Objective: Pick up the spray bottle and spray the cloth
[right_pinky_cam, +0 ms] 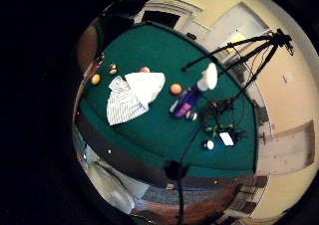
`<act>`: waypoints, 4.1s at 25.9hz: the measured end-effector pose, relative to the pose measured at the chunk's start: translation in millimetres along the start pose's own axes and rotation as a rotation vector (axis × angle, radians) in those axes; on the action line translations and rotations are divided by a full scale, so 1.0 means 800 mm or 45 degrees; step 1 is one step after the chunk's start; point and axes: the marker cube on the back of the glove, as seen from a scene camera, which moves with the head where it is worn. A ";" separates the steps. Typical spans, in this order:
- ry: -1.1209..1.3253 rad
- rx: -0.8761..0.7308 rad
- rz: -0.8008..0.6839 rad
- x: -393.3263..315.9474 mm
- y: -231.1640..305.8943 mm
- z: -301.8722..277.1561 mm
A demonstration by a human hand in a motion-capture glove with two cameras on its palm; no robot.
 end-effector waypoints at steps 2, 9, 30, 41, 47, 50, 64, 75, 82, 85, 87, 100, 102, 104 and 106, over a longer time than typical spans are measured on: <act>0.001 -0.007 -0.001 0.001 0.000 0.002; 0.040 0.000 -0.007 0.008 -0.009 -0.007; 0.187 -0.068 0.158 0.103 -0.045 -0.032; 0.143 -0.058 0.340 0.190 -0.046 0.005; -0.022 -0.035 0.416 0.227 -0.041 0.032; -0.139 -0.012 0.477 0.243 -0.038 0.047; -1.090 0.247 0.725 0.267 -0.021 0.138; -1.313 0.325 0.813 0.250 -0.026 0.200; -1.318 0.382 0.863 0.249 -0.031 0.213; -1.300 0.438 0.903 0.251 -0.030 0.214; -1.276 0.474 0.935 0.253 -0.029 0.214; -1.208 0.557 0.999 0.265 -0.010 0.214; -1.258 0.555 0.994 0.264 -0.011 0.215; -1.314 0.551 0.993 0.264 -0.012 0.216; -1.358 0.549 0.993 0.263 -0.014 0.217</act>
